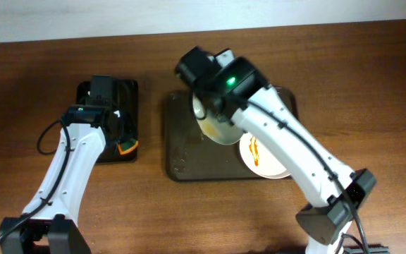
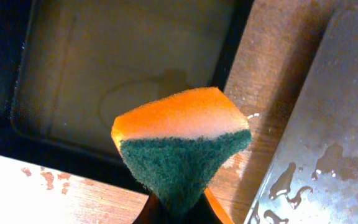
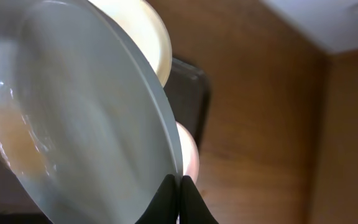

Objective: Clean dirty plates on tray and stack at the side

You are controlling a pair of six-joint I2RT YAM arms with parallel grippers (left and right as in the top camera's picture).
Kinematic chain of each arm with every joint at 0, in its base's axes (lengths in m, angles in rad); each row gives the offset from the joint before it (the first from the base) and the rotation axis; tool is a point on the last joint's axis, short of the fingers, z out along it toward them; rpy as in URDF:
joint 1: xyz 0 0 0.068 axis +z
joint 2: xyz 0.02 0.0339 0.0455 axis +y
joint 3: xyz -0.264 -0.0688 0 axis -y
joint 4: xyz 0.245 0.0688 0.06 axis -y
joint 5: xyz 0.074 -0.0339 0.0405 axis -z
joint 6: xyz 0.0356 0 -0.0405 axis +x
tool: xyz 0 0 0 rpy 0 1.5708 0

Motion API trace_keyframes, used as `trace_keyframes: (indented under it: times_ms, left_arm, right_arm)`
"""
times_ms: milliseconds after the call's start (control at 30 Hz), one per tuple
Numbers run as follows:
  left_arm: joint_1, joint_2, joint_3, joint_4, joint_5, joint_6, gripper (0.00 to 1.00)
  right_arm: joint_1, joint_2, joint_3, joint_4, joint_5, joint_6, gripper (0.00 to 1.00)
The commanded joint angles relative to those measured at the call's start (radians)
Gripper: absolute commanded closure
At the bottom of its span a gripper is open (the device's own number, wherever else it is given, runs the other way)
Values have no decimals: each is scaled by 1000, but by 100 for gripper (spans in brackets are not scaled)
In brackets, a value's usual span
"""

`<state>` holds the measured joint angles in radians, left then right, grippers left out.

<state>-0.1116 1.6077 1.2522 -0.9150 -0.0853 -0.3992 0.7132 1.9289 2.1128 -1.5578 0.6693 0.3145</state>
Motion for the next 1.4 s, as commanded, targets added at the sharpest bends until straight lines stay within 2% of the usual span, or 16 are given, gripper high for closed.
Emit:
trace_keyframes:
  times_ms: [0,100,200,367,467,533,600,667,800,833,967,1067,1167,1267,1367]
  left_arm:
    - [3,3,-8,-7,19,35,100]
    - [3,2,-8,-6,19,35,100]
    - [3,2,-8,-8,19,35,100]
    - [3,2,-8,-19,21,34,100]
    - [3,2,-8,-18,46,34,100]
    - [3,3,-8,-14,46,34,100]
    - [3,3,-8,-14,62,34,100]
    - [3,3,-8,-14,93,34,100]
    - [3,2,-8,-15,93,34,100]
    - [3,2,-8,-15,93,34,100]
    - [3,3,-8,-13,93,34,100]
    - [3,3,-8,-5,93,34,100]
    - [3,3,-8,1,93,34,100]
    - [3,3,-8,1,93,35,100]
    - [3,3,-8,0,93,35,100]
  right_arm:
    - [97,-13,21,-22,279,16,96]
    - [149,-13,21,-26,381,16,96]
    - [166,-13,21,-25,397,18,96]
    - [156,-13,21,-26,388,138,96]
    - [135,-13,21,-34,303,179,96]
    - [87,-13,21,-35,142,203,96]
    - [10,-13,21,-32,-46,202,96]
    - [-130,-13,21,-29,-269,158,96]
    - [-452,-13,21,-9,-700,-80,96]
    - [-595,-13,21,-6,-811,-128,96]
    - [-994,-6,5,45,-850,-128,96]
    - [-1185,2,-74,143,-852,-123,96]
    - [-1279,26,-193,287,-894,-124,96]
    - [-1282,67,-295,415,-894,-241,96]
    - [-1284,107,-378,519,-880,-256,96]
